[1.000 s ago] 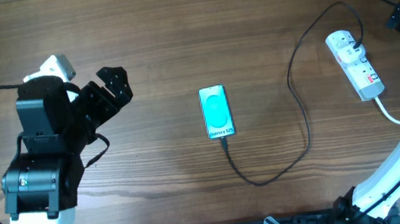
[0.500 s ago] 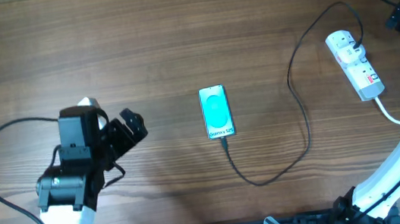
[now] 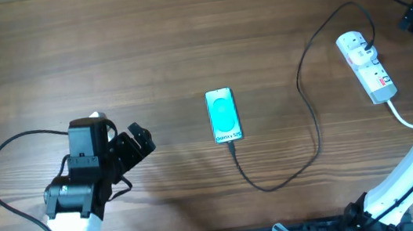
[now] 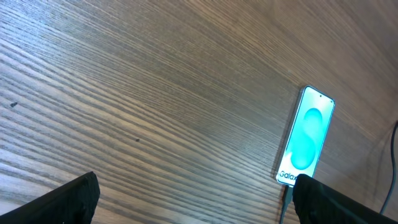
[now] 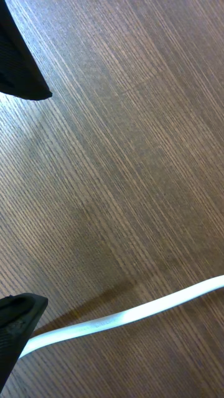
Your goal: Plug charger to phone and switch on socket
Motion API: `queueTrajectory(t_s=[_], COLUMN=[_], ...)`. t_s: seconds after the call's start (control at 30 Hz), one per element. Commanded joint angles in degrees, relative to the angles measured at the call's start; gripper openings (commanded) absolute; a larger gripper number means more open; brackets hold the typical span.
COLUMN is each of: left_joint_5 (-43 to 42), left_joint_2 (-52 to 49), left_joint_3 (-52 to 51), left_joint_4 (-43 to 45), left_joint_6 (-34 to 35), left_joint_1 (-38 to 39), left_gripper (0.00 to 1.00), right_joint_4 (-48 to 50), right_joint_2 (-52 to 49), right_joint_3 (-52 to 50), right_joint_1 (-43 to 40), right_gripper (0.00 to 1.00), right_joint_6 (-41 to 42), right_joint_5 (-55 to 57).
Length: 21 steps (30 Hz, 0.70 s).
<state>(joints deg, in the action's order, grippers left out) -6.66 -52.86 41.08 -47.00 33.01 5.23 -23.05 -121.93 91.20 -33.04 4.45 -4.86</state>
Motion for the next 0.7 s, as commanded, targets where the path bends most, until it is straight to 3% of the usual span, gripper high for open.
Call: queueTrajectory(t_s=[0.0, 0.1, 0.23, 0.43, 0.67], left_joint_5=[0.8, 0.8, 0.6, -2.8, -2.9], left_joint_2=[1.9, 2.4, 2.4, 3.6, 7.2], left_joint_3=[-0.7, -0.7, -3.6, -18.9, -34.6], left_joint_4=[0.0, 2.7, 17.5, 48.3, 65.7], left_joint_6=[-1.3, -1.3, -1.3, -0.8, 0.4], left_joint_1=[-0.3, -0.3, -0.3, -0.3, -0.3], left_gripper=[1.0, 1.0, 1.0, 1.0, 1.0], right_joint_4=[0.3, 0.2, 0.2, 0.3, 0.2], right_joint_2=[1.5, 1.5, 1.5, 1.5, 1.5], right_joint_3=[0.3, 0.3, 0.3, 0.3, 0.3], right_joint_1=[0.5, 0.5, 0.5, 0.5, 0.5], right_gripper=[1.0, 1.0, 1.0, 1.0, 1.0], right_joint_6=[0.2, 0.2, 0.2, 0.2, 0.2], right_joint_5=[0.4, 0.4, 0.4, 0.4, 0.4])
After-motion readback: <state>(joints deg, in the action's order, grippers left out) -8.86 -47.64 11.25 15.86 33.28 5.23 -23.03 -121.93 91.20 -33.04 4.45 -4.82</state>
